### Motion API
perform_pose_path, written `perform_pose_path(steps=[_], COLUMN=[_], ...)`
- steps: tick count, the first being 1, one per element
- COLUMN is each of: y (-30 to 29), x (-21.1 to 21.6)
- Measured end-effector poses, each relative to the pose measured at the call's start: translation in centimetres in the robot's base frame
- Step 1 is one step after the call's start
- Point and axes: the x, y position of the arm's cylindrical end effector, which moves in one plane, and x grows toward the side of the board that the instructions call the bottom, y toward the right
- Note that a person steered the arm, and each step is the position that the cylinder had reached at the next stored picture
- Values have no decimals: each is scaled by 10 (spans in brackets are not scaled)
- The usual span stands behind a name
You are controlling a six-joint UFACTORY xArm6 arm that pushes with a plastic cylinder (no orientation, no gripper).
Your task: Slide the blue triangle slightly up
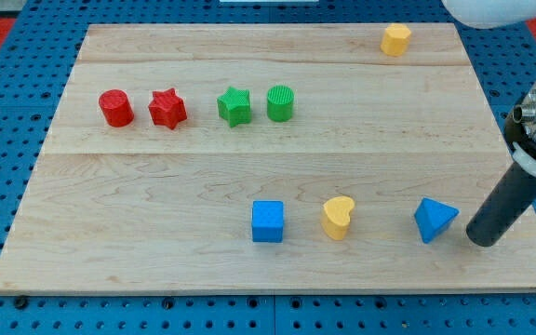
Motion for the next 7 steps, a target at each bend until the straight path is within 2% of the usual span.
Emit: perform_pose_path(steps=[4,5,7], y=[-18,-12,2], x=[-9,-23,-159])
